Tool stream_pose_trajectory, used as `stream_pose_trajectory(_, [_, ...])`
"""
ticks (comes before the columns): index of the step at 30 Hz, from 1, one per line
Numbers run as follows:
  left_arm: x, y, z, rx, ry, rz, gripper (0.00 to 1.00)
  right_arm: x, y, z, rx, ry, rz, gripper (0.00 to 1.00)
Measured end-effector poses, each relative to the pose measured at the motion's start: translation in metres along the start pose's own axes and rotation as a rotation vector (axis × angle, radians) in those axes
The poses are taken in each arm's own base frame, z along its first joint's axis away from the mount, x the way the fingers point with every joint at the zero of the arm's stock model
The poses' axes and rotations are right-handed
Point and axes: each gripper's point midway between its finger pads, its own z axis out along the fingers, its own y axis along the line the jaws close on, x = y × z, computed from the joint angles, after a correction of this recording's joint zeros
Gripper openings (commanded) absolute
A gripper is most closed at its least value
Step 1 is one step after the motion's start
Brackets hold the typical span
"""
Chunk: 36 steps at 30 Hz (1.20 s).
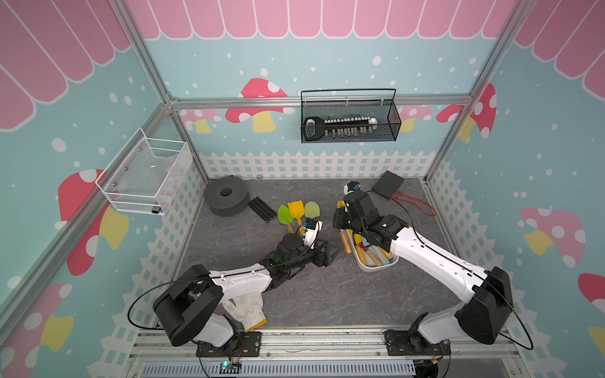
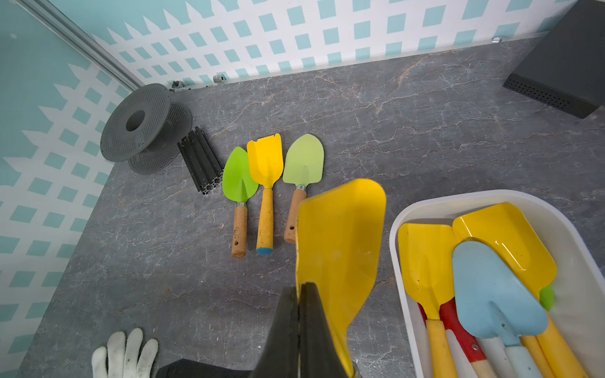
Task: Take the shovel out of the storage box
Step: Pick up the shovel from the storage box.
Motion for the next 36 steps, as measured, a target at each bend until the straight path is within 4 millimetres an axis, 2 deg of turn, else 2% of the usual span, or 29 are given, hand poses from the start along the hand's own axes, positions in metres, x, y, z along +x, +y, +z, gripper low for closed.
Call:
stream_pose_trajectory(9, [0.001,-0.003,0.007,0.045,-0.013,-0.073,0.71,0.0,0.016,-0.003,-0.023,-0.027,0.031,0.0])
stream_pose_trajectory(16, [0.003,-0.003,0.008,0.055,-0.005,-0.097,0.61,0.003,0.034,-0.004,-0.057,-0.044,0.04,0.0])
stream_pose_trajectory(21, [0.01,0.001,0.011,0.049,0.015,-0.111,0.53,0.005,0.037,-0.002,-0.055,-0.049,0.037,0.0])
stream_pose_trajectory(27, [0.01,0.001,0.011,0.047,0.016,-0.116,0.32,-0.001,0.04,-0.005,-0.051,-0.071,0.038,0.0])
stream_pose_trajectory(30, [0.01,0.003,0.011,0.04,0.012,-0.119,0.27,-0.004,0.04,-0.006,-0.05,-0.083,0.04,0.17])
stream_pose_trajectory(32, [0.01,0.005,0.011,0.029,0.012,-0.127,0.27,-0.005,0.04,-0.006,-0.05,-0.087,0.035,0.35])
stream_pose_trajectory(34, [0.01,0.005,0.011,0.03,0.012,-0.129,0.26,-0.006,0.041,-0.006,-0.053,-0.09,0.031,0.4])
stream_pose_trajectory(36, [0.01,0.005,0.011,0.029,0.012,-0.132,0.24,-0.006,0.042,-0.006,-0.061,-0.091,0.02,0.4])
